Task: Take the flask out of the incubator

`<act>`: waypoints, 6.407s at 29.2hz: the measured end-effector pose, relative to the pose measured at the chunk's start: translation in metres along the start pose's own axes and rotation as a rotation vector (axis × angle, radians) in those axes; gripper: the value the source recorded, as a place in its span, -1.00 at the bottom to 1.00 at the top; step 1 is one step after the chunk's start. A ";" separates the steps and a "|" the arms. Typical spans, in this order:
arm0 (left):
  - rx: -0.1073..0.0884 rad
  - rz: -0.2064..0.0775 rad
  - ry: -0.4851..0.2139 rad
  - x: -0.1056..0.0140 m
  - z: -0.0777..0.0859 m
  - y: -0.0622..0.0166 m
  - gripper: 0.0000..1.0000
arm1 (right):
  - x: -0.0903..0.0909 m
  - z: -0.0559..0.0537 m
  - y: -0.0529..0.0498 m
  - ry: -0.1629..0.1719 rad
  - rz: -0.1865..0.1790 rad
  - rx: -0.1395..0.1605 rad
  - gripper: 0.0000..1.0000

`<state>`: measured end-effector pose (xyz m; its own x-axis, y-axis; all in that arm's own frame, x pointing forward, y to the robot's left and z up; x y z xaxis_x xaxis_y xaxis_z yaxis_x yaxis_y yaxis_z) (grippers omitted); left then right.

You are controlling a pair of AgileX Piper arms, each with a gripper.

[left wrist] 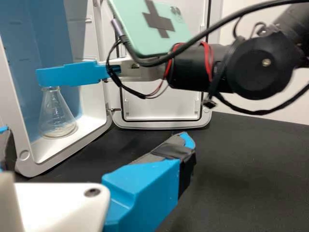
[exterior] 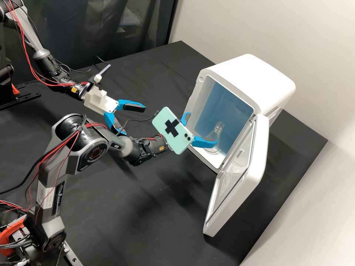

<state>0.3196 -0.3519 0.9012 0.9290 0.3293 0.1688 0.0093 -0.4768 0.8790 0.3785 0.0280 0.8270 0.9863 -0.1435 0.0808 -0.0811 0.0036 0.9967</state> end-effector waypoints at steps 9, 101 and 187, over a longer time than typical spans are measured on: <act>0.002 0.000 -0.002 0.000 0.000 0.0000 1.00 | 0.015 -0.011 0.000 0.000 0.003 -0.028 1.00; -0.019 0.013 -0.020 -0.002 0.006 0.0044 1.00 | 0.079 -0.034 -0.024 -0.197 -0.067 -0.125 1.00; -0.023 0.014 -0.016 -0.002 0.006 0.0046 1.00 | 0.167 -0.005 -0.049 -0.277 -0.149 -0.187 -1.00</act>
<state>0.3199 -0.3593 0.9023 0.9349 0.3093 0.1740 -0.0122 -0.4621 0.8868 0.5474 0.0084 0.7920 0.9069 -0.4190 -0.0446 0.1132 0.1401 0.9836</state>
